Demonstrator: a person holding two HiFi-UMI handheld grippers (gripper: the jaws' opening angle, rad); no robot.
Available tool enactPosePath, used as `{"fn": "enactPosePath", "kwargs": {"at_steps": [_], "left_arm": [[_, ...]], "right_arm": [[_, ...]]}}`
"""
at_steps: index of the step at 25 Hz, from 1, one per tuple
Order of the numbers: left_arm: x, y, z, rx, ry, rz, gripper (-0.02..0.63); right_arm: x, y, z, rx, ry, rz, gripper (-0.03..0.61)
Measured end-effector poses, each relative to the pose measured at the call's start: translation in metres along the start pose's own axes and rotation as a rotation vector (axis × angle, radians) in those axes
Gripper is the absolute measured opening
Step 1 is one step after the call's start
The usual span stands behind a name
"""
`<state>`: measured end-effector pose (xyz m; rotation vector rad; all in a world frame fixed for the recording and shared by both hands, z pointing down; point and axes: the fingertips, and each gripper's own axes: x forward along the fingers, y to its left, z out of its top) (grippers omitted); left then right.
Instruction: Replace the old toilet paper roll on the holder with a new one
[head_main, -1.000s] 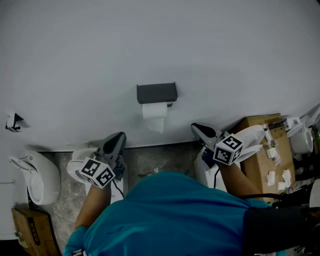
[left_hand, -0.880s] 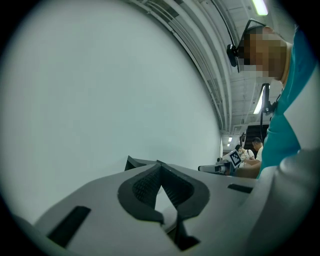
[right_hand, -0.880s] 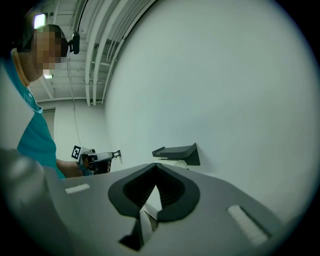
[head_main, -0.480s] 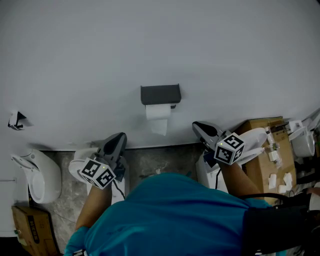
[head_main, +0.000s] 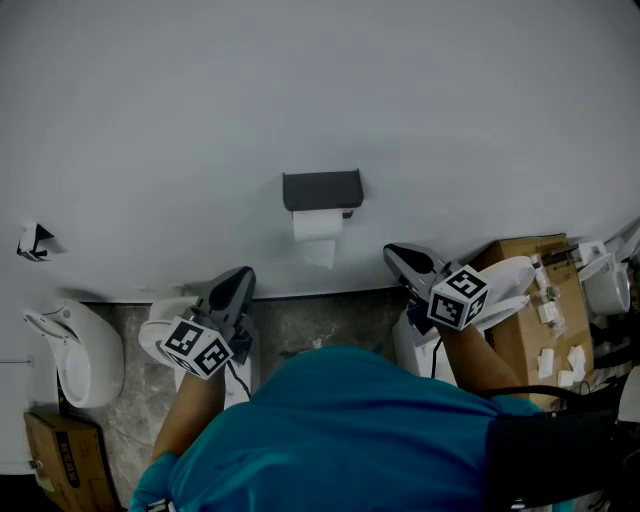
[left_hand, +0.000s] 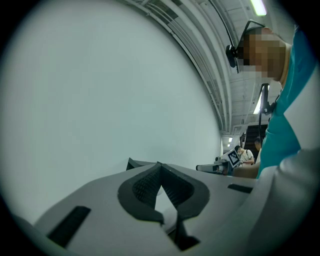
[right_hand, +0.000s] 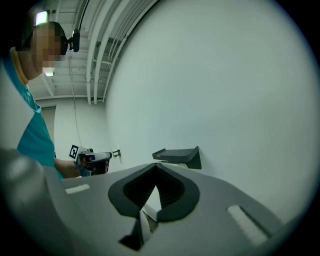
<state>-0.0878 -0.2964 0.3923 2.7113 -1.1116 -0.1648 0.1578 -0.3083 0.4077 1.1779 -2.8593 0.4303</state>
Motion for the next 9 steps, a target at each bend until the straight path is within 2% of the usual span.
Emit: {"fn": "enactPosePath", "kwargs": {"at_steps": [9], "left_arm": [[-0.0024,-0.0022,-0.0026,-0.007,0.01,0.004,0.008]], "right_arm": [[-0.0011,0.0019,-0.002,-0.014,0.008,0.0,0.0]]}}
